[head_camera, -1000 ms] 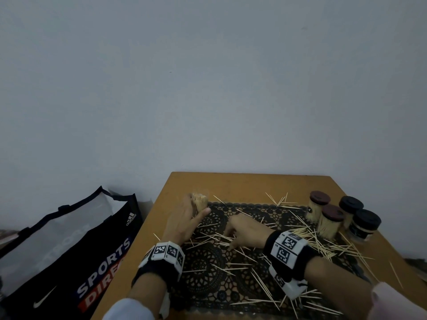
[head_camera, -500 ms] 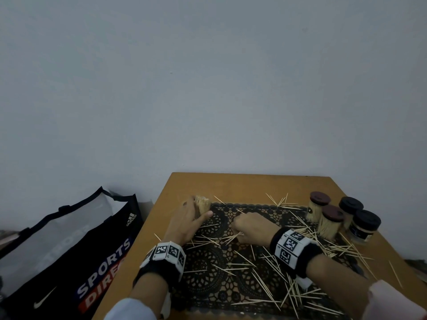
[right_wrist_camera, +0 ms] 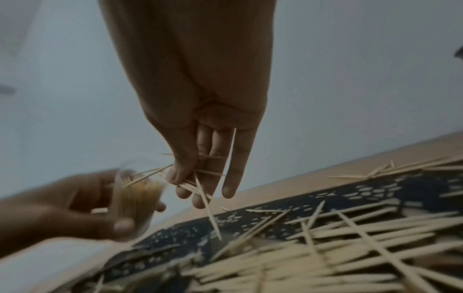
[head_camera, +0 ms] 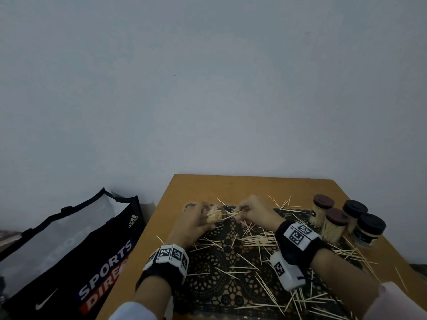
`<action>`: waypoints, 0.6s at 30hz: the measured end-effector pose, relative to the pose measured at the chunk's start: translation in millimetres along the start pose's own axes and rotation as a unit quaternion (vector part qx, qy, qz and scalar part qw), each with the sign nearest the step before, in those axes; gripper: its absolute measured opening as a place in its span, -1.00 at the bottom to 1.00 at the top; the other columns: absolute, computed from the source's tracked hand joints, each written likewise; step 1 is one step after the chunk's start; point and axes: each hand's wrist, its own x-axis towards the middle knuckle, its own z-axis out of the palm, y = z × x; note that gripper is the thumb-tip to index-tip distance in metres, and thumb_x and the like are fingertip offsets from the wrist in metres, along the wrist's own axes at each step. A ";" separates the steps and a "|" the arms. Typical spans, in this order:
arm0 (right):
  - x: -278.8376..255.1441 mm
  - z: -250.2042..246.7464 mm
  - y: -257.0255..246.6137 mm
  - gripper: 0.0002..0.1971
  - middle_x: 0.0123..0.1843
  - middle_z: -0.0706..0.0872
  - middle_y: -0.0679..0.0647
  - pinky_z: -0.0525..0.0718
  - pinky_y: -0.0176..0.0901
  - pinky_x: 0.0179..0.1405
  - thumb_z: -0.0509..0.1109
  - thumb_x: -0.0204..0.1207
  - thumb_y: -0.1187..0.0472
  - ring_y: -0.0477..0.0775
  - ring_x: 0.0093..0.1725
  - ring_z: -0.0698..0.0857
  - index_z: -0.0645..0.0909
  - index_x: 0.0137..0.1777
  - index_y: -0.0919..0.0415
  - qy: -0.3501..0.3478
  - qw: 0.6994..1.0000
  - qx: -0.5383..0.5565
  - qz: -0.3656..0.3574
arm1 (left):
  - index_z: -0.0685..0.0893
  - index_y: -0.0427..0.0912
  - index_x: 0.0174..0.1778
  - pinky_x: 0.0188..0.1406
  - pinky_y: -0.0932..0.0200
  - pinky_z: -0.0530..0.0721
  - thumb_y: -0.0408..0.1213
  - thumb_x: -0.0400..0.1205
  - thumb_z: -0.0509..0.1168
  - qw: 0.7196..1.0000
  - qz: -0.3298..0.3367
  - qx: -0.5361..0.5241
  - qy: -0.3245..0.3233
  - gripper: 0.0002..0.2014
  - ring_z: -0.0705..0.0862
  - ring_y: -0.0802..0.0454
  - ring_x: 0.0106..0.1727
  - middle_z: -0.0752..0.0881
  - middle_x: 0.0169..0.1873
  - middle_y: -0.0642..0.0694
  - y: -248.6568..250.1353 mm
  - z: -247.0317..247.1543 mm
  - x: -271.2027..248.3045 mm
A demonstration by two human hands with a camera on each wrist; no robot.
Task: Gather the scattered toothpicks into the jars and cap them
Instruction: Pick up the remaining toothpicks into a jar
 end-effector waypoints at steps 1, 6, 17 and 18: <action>0.7 -1.5 -1.6 -0.90 -0.29 0.76 -0.02 0.67 -0.18 -0.29 0.49 0.50 0.29 -0.10 -0.38 0.65 0.70 -0.21 0.09 0.006 1.000 0.025 0.003 | 0.45 0.04 0.26 0.03 0.12 0.53 -0.05 0.53 0.49 1.000 0.004 0.001 -0.001 -0.54 0.58 0.01 0.14 0.60 0.12 0.01 -0.8 0.0 -0.1; 8.7 2.7 -12.1 -0.94 -0.24 0.75 -0.01 0.52 -0.45 -0.46 0.45 0.54 0.30 -0.18 -0.41 0.61 0.75 -0.04 0.22 0.003 0.999 -0.031 0.012 | 0.46 0.04 0.29 0.00 0.15 0.51 -0.04 0.52 0.50 1.000 0.008 0.008 -0.006 -0.52 0.52 0.09 0.09 0.56 0.09 0.04 1.0 0.4 0.8; 14.0 0.6 -34.3 -0.80 -0.31 0.57 -0.11 0.38 -0.37 -0.45 0.31 0.67 0.17 -0.11 -0.36 0.51 0.75 0.14 0.14 0.023 0.979 -0.201 -0.039 | 0.47 -0.02 0.28 0.05 0.09 0.61 0.09 0.53 0.46 0.999 -0.018 -0.021 -0.044 -0.49 0.65 0.02 0.06 0.66 0.12 0.00 2.4 0.7 0.4; 14.2 0.6 -33.6 -0.79 -0.26 0.60 -0.09 0.42 -0.35 -0.43 0.29 0.68 0.19 -0.09 -0.32 0.53 0.74 0.15 0.18 0.018 0.980 -0.192 -0.041 | 0.47 -0.03 0.29 0.06 0.08 0.61 0.10 0.53 0.46 0.998 -0.018 -0.024 -0.047 -0.49 0.66 0.02 0.05 0.68 0.11 -0.01 3.8 0.7 0.2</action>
